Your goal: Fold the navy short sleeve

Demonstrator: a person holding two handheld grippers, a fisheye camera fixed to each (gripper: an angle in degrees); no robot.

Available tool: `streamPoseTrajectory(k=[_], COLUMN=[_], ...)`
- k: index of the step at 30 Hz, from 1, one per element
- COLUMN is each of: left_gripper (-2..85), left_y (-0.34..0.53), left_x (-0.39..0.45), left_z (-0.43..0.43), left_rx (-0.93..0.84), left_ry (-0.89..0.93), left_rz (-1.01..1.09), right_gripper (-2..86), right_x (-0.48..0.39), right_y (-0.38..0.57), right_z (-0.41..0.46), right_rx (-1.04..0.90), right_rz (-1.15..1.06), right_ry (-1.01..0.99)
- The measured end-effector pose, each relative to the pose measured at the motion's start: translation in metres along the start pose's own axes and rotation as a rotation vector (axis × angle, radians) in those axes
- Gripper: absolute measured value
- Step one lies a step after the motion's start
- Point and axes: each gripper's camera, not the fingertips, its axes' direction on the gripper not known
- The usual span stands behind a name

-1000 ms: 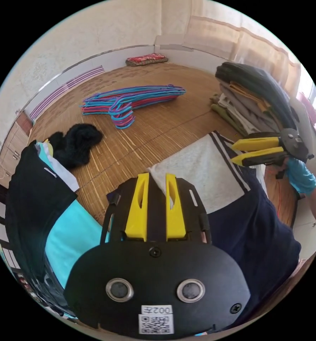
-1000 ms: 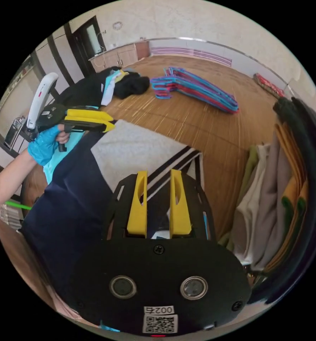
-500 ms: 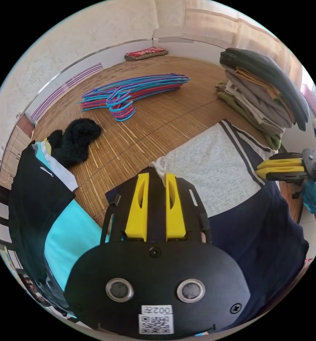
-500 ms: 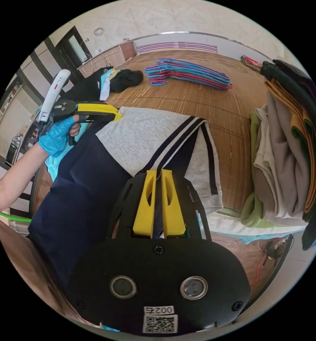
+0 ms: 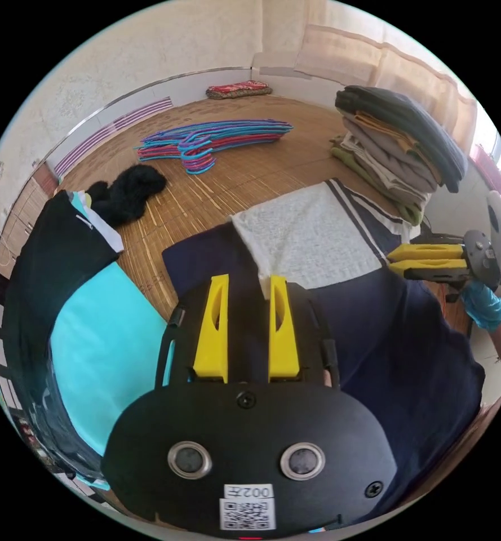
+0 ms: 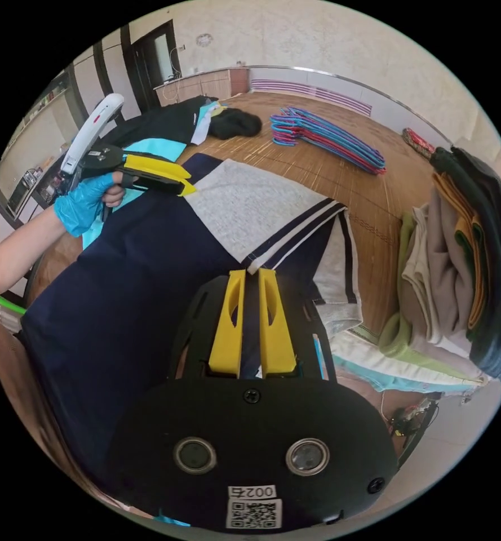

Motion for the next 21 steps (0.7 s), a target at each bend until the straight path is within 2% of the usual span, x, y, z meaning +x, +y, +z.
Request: streamPoseTrajectory(k=[4,9,21], left_gripper=[6.7,6.7,6.6], left_y=[0.026,0.091,0.26], left_x=[0.01,0.03,0.068], left_z=[-0.044,-0.106,-0.198], left_rx=[0.043,0.047,-0.012], left_ry=[-0.007,-0.007,0.049], left_rz=[0.024,0.01,-0.013], right_gripper=[5.1,5.8,9.9], right_x=[-0.022,-0.073,-0.293], right_y=[0.04,0.097,0.183], right_z=[-0.051,-0.103,-0.137], right_rx=[0.071,0.095,0.101], right_rz=[-0.036,-0.141,-0.536], right_ry=[0.026,-0.038,-0.406])
